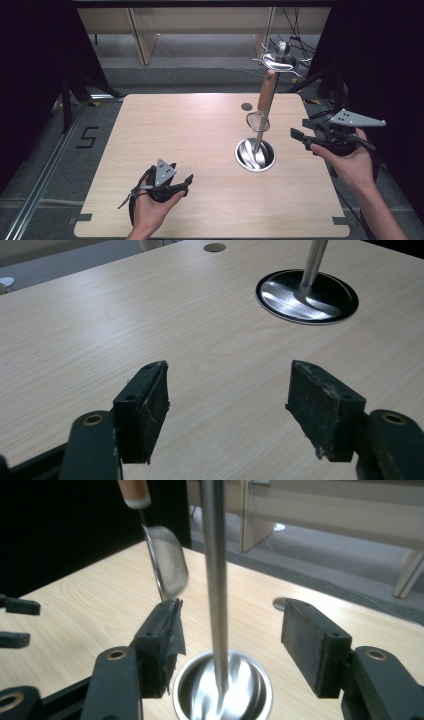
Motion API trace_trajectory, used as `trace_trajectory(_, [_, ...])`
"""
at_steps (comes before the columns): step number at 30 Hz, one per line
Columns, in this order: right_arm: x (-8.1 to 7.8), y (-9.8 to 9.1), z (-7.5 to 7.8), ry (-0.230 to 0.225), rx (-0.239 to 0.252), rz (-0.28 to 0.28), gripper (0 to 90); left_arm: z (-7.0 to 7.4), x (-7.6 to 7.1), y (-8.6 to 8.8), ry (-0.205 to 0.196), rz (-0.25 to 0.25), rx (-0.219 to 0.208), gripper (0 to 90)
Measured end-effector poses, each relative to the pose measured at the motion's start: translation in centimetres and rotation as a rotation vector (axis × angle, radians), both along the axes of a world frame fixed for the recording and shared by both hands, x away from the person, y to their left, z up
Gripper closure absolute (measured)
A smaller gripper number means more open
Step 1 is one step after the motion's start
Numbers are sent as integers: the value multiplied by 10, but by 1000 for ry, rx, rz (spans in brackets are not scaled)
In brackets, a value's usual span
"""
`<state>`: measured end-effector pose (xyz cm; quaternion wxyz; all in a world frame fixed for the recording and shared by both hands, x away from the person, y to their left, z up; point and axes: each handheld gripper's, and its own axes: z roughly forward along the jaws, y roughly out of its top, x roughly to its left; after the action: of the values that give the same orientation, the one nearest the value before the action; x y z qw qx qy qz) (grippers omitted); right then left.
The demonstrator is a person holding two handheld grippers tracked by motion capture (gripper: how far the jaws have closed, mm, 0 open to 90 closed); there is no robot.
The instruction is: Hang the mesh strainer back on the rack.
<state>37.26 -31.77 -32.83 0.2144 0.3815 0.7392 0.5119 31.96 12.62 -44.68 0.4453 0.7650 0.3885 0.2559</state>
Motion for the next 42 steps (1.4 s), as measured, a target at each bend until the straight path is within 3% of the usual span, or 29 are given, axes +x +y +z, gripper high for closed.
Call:
trace_trajectory(4, [-2, -8, -9, -7, -19, -21, 408, 0, 0, 0, 2, 4, 5, 321])
trace_trajectory(5, [-6, -13, -15, 36, -11, -37, 405, 0, 0, 0, 4, 3, 7, 321])
trace_trajectory(9, [-7, -20, -29, 54, -12, -53, 399, -1, 0, 0, 2, 4, 8, 319])
trace_trajectory(11, [-10, -27, -42, 103, -1, -76, 394, -1, 0, 1, 2, 7, 6, 315])
trace_trajectory(14, [-9, -34, -52, 96, -12, -75, 392, -2, 1, 2, 1, 7, 4, 315])
trace_trajectory(15, [-12, -38, -60, 135, -14, -99, 391, -2, 0, 2, 3, 12, 6, 314])
trace_trajectory(17, [-10, -42, -66, 110, -28, -96, 391, -2, 1, 2, 2, 8, 2, 314])
trace_trajectory(18, [-12, -42, -70, 138, -13, -115, 391, -2, 1, 2, 2, 4, 10, 314])
trace_trajectory(23, [-15, -50, -95, 181, -21, -149, 391, -4, 1, 3, 14, 17, 12, 313])
trace_trajectory(25, [-13, -53, -99, 159, -51, -140, 391, -5, 3, 3, 8, 13, 5, 312])
trace_trajectory(26, [-16, -54, -106, 198, -28, -156, 391, -5, 2, 3, 12, 16, 8, 312])
trace_trajectory(34, [-18, -61, -122, 227, -50, -181, 391, -8, 3, 5, 21, 19, 15, 309])
trace_trajectory(36, [-19, -62, -126, 225, -62, -187, 391, -9, 4, 7, 22, 19, 38, 308])
trace_trajectory(39, [-22, -61, -130, 251, -74, -226, 390, -13, 5, 6, 18, 10, 44, 308])
trace_trajectory(41, [-21, -65, -133, 195, -141, -197, 388, -15, 3, 4, 35, 11, 55, 308])
trace_trajectory(42, [-23, -63, -134, 230, -117, -217, 388, -16, 3, 4, 35, 5, 55, 308])
